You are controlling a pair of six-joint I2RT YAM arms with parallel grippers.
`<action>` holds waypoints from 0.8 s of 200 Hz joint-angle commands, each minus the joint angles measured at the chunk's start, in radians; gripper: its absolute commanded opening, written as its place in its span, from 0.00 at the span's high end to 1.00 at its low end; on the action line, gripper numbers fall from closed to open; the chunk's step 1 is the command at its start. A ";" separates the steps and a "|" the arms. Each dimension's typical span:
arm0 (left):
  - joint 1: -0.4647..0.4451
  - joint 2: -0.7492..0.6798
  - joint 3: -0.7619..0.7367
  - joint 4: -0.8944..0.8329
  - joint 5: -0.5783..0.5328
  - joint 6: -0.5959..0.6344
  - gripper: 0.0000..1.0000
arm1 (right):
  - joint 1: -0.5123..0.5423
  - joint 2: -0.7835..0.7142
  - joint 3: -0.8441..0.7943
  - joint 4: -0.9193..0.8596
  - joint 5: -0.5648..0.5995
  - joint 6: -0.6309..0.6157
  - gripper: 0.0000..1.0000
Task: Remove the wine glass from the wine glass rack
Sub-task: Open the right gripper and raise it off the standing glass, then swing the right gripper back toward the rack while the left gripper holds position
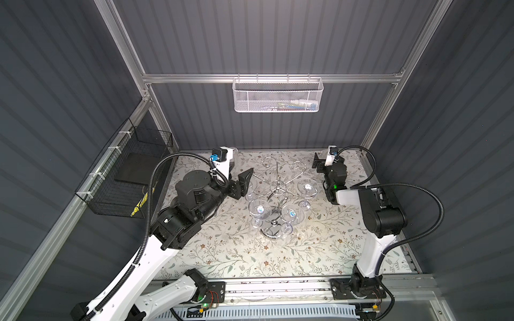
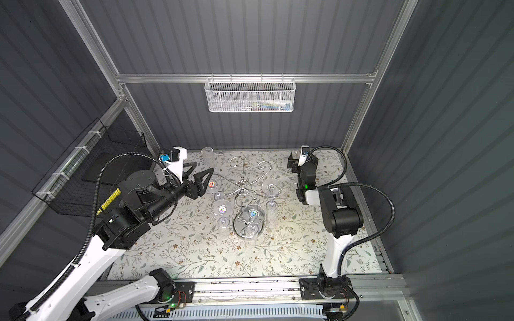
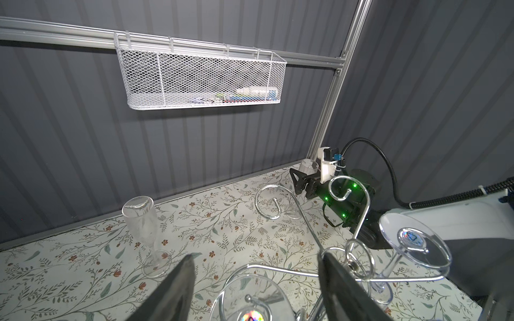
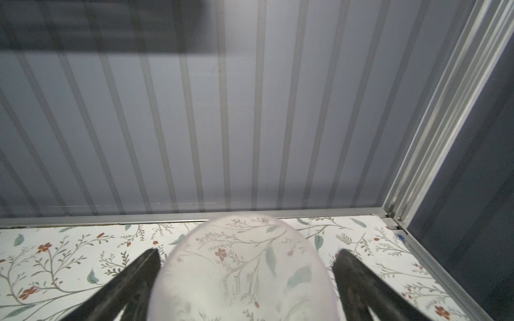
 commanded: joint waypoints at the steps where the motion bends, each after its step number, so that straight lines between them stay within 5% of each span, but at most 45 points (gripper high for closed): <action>1: -0.004 -0.023 -0.011 0.001 -0.006 -0.019 0.28 | -0.003 -0.038 -0.032 0.045 0.015 0.010 0.01; 97: -0.004 -0.047 -0.033 0.037 -0.035 0.017 0.27 | -0.003 -0.340 -0.153 -0.033 0.000 -0.027 0.01; 160: -0.004 -0.077 -0.031 0.015 -0.080 0.007 0.27 | -0.003 -0.732 -0.160 -0.537 -0.114 0.087 0.02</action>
